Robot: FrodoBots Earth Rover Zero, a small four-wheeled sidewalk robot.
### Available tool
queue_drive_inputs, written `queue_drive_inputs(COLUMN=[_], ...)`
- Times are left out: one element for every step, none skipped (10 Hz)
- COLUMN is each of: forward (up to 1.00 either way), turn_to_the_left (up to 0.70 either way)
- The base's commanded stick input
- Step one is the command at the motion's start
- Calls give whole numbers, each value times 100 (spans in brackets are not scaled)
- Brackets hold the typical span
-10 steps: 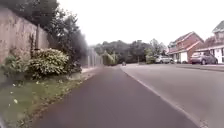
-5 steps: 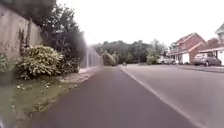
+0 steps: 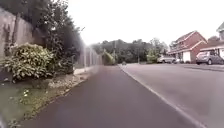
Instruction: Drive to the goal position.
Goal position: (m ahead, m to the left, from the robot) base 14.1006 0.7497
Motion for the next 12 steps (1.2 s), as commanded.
queue_drive_inputs(forward=[100,100,100,100,100,100,100,100,100,100,100,100], turn_to_the_left=[0,0,0,0,26,34,40,40,1,0,0,0])
